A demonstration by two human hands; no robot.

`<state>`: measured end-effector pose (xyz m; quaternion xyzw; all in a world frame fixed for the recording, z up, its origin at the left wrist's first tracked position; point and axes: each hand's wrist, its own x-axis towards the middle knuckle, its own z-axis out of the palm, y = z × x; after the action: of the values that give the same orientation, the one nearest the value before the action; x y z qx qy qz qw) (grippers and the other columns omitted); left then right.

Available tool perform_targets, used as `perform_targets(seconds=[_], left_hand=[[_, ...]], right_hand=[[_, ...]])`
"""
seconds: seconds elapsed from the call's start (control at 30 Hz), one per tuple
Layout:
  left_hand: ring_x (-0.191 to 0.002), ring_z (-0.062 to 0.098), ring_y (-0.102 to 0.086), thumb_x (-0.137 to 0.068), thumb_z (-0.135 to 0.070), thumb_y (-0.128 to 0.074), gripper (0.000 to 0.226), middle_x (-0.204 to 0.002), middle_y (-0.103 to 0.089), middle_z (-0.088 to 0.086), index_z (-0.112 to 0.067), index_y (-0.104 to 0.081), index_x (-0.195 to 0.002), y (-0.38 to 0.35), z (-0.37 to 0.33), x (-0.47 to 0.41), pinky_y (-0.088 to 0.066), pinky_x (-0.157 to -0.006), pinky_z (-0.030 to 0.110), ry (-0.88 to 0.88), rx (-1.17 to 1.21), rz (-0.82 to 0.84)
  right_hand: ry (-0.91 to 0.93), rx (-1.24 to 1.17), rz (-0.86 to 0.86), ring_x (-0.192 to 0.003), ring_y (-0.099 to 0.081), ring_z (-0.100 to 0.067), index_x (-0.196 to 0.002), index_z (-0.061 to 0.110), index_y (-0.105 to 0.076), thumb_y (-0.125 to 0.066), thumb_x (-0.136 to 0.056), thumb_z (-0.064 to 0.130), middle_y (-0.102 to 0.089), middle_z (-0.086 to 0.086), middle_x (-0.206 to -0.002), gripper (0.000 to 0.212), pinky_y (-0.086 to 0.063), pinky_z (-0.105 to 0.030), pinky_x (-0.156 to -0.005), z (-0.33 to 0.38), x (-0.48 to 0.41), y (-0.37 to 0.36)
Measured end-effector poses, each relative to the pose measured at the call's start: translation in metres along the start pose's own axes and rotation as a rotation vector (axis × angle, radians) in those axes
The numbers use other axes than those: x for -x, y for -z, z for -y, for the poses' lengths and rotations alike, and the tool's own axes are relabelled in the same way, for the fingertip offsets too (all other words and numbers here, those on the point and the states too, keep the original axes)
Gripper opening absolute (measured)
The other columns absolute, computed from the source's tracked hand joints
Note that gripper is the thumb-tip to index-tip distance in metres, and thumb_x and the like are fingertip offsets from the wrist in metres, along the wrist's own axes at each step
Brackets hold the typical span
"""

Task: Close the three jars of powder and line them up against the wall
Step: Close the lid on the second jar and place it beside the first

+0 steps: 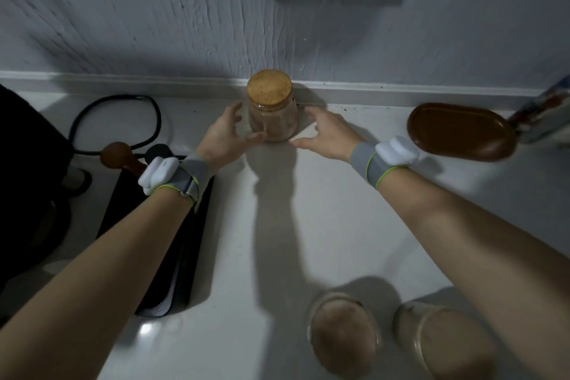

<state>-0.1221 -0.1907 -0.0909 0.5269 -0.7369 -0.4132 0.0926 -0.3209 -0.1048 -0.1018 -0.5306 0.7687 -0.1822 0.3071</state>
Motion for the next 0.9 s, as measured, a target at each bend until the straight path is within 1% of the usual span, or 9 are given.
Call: perform_targets(seconds=[0.07, 0.17, 0.37, 0.5, 0.57, 0.63, 0.7, 0.8, 0.9], left_hand=[[-0.138, 0.026, -0.048, -0.086, -0.037, -0.077, 0.083, -0.151, -0.05, 0.011, -0.018, -0.034, -0.155, -0.002, -0.006, 0.027, -0.041, -0.109, 0.035, -0.041, -0.028, -0.051], [-0.128, 0.026, -0.058, -0.091, -0.03, -0.073, 0.062, -0.138, -0.062, 0.01, -0.017, -0.048, -0.146, -0.008, -0.017, 0.072, -0.047, -0.107, 0.039, -0.157, 0.007, -0.032], [-0.108, 0.015, -0.069, -0.094, -0.024, -0.069, 0.035, -0.12, -0.071, 0.005, -0.014, -0.064, -0.128, -0.021, -0.037, 0.146, -0.053, -0.101, 0.026, -0.275, 0.042, 0.223], [-0.106, 0.001, -0.069, -0.096, -0.03, -0.066, 0.023, -0.114, -0.074, -0.005, -0.022, -0.068, -0.118, -0.034, -0.041, 0.189, -0.052, -0.094, 0.017, -0.33, 0.121, 0.248], [-0.096, -0.008, -0.068, -0.097, -0.033, -0.064, 0.026, -0.109, -0.074, -0.011, -0.02, -0.069, -0.118, -0.043, -0.037, 0.209, -0.049, -0.085, 0.012, -0.306, 0.199, 0.261], [-0.092, -0.009, -0.067, -0.094, -0.038, -0.065, 0.033, -0.109, -0.074, -0.01, -0.02, -0.067, -0.122, -0.053, -0.028, 0.228, -0.049, -0.086, 0.016, -0.278, 0.255, 0.269], [-0.106, -0.003, -0.067, -0.086, -0.046, -0.072, 0.047, -0.118, -0.072, -0.006, -0.024, -0.063, -0.126, -0.063, -0.014, 0.241, -0.052, -0.097, 0.026, -0.24, 0.288, 0.315], [-0.127, 0.007, -0.057, -0.063, -0.059, -0.085, 0.084, -0.135, -0.061, -0.006, -0.035, -0.05, -0.135, -0.075, 0.008, 0.254, -0.048, -0.106, 0.033, -0.253, 0.209, 0.42], [-0.129, 0.009, -0.055, -0.052, -0.054, -0.093, 0.105, -0.139, -0.056, -0.006, -0.039, -0.04, -0.142, -0.086, 0.021, 0.262, -0.047, -0.108, 0.039, -0.283, 0.152, 0.461]], right_hand=[[0.011, 0.022, -0.011, -0.126, -0.054, -0.029, -0.141, 0.013, -0.05, -0.074, -0.082, 0.037, -0.058, -0.01, -0.138, 0.068, -0.042, -0.04, -0.106, 0.001, 0.023, 0.006], [0.042, 0.02, -0.002, -0.111, -0.063, -0.022, -0.129, 0.019, -0.061, -0.073, -0.082, 0.039, -0.068, -0.003, -0.121, 0.053, -0.047, -0.037, -0.1, 0.005, 0.064, 0.014], [0.122, 0.012, 0.053, -0.1, -0.068, -0.017, -0.13, 0.019, -0.061, -0.072, -0.085, 0.033, -0.068, -0.002, -0.121, 0.048, -0.051, -0.033, -0.094, 0.019, 0.154, 0.025], [0.159, 0.009, 0.047, -0.103, -0.066, -0.014, -0.131, 0.023, -0.06, -0.069, -0.087, 0.036, -0.067, 0.002, -0.119, 0.047, -0.052, -0.034, -0.092, 0.02, 0.212, 0.022], [0.155, 0.025, 0.048, -0.107, -0.064, -0.014, -0.133, 0.025, -0.058, -0.068, -0.086, 0.04, -0.066, 0.003, -0.122, 0.05, -0.052, -0.038, -0.093, 0.018, 0.236, 0.017], [0.146, 0.08, 0.032, -0.112, -0.062, -0.015, -0.138, 0.026, -0.053, -0.068, -0.085, 0.044, -0.064, 0.003, -0.129, 0.058, -0.051, -0.041, -0.095, 0.016, 0.256, 0.012], [0.147, 0.174, 0.043, -0.12, -0.057, -0.017, -0.142, 0.026, -0.048, -0.066, -0.085, 0.049, -0.058, 0.001, -0.137, 0.065, -0.047, -0.041, -0.099, 0.014, 0.273, 0.007], [0.17, 0.284, 0.133, -0.128, -0.049, -0.023, -0.146, 0.025, -0.041, -0.065, -0.084, 0.054, -0.052, -0.002, -0.141, 0.072, -0.043, -0.042, -0.102, 0.012, 0.294, -0.003], [0.153, 0.286, 0.181, -0.127, -0.049, -0.021, -0.146, 0.031, -0.037, -0.072, -0.075, 0.056, -0.049, 0.001, -0.142, 0.083, -0.044, -0.042, -0.1, 0.011, 0.301, -0.016]])
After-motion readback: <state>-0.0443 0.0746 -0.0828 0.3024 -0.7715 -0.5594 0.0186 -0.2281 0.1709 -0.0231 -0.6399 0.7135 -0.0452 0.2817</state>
